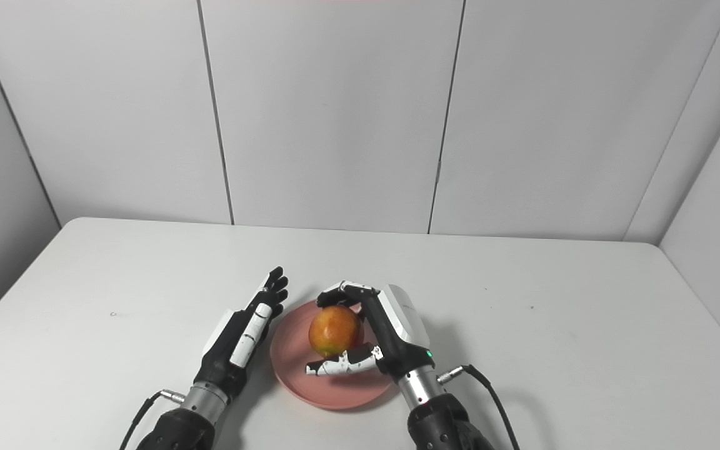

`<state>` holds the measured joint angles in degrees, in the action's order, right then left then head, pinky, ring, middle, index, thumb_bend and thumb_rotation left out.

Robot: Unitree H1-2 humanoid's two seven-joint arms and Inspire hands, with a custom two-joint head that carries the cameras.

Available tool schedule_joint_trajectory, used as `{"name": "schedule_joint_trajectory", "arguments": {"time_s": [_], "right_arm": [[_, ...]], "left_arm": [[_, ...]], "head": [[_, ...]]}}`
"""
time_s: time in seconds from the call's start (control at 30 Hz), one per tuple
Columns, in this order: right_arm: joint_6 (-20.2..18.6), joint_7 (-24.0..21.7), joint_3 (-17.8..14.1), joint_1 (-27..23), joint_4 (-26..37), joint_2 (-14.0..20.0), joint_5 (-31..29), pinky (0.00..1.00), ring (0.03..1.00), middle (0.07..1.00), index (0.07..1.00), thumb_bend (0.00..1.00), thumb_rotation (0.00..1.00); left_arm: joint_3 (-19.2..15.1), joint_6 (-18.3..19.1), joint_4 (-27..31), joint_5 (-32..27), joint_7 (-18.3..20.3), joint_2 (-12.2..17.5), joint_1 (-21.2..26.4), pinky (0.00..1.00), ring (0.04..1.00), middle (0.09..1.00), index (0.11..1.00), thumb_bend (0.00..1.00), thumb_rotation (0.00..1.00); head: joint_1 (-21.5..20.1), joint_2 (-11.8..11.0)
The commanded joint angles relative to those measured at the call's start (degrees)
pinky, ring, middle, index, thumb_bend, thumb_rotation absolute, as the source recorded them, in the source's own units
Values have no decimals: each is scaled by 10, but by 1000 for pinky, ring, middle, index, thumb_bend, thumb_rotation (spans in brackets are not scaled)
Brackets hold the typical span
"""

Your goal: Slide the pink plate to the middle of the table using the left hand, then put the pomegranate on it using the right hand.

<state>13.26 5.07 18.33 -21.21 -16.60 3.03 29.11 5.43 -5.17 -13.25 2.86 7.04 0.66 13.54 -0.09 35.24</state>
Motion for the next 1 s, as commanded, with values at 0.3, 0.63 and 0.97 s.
{"name": "schedule_joint_trajectory", "arguments": {"time_s": [0.3, 0.63, 0.97], "right_arm": [[30, 8, 1, -27, -12, 9, 9, 326, 436, 506, 557, 492, 0], [15, 4, 10, -27, -6, 22, 43, 508, 527, 498, 518, 515, 1], [5, -18, 17, -23, 12, 30, 55, 734, 796, 785, 645, 563, 318]], "left_arm": [[1, -1, 7, -1, -5, -5, 3, 975, 976, 997, 993, 590, 1000], [3, -5, 10, 1, -4, -2, 1, 972, 975, 998, 997, 598, 1000], [4, 0, 12, 5, -5, -2, 1, 980, 985, 1000, 993, 610, 1000]], "head": [[-1, 1], [-4, 1], [-5, 2]]}}
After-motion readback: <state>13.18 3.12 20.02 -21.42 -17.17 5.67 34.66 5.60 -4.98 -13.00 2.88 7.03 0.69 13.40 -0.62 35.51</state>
